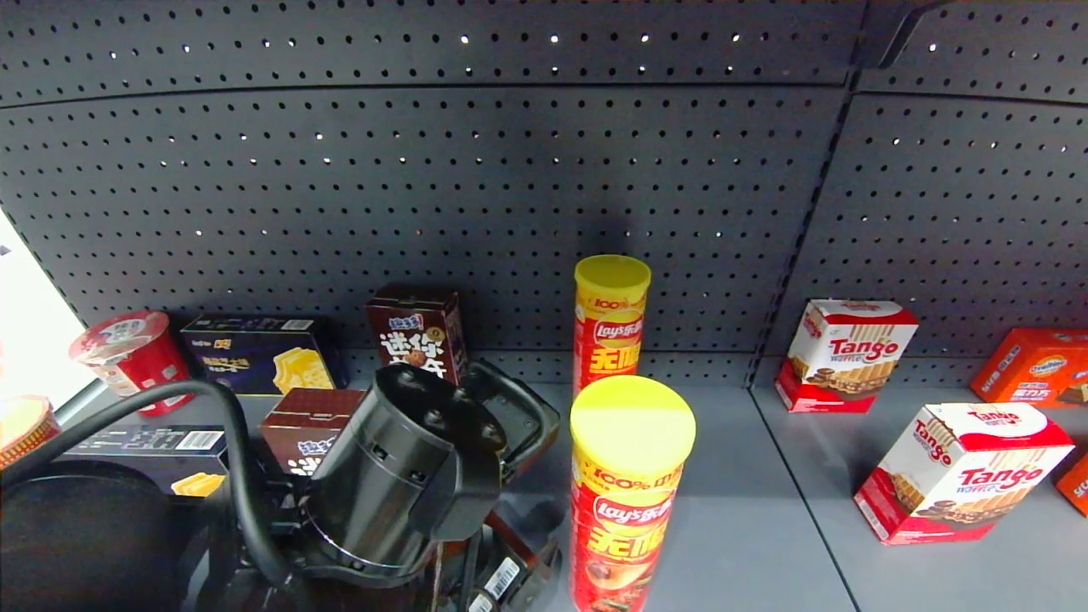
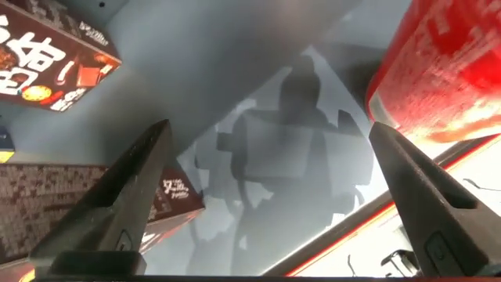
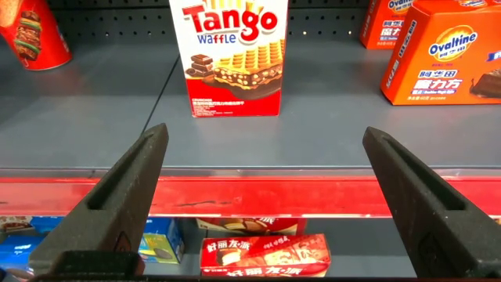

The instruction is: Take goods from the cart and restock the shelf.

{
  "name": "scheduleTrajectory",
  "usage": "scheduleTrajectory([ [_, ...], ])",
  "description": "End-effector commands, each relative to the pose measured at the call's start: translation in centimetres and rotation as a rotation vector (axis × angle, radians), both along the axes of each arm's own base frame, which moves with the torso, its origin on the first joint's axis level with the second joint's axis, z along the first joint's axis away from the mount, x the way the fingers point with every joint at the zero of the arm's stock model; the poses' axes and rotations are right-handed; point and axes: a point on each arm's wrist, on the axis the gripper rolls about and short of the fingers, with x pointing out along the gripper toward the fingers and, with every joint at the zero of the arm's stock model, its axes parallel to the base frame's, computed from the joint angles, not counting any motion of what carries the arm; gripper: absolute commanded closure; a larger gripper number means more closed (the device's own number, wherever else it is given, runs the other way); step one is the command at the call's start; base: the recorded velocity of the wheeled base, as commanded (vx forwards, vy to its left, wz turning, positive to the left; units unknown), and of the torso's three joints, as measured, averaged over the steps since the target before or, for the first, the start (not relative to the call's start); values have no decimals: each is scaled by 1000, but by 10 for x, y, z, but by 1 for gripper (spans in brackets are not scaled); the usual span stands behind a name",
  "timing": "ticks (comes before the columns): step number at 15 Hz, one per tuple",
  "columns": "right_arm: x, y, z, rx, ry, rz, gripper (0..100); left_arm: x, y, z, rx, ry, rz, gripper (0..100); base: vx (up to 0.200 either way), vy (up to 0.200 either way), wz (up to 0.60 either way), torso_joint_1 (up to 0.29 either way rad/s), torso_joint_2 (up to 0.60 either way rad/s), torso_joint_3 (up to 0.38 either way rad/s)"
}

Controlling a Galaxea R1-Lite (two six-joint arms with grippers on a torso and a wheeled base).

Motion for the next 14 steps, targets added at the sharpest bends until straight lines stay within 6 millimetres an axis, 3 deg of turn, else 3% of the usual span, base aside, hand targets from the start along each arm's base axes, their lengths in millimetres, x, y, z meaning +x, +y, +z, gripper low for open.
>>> scheduleTrajectory([
  [1, 0, 0, 0, 0, 1, 0, 0, -1, -3, -2, 5, 3, -9, 0, 0, 0, 0, 0, 0, 0],
  [14, 0, 0, 0, 0, 0, 0, 0, -5, -11, -8, 21, 16, -39, 0, 0, 0, 0, 0, 0, 0],
])
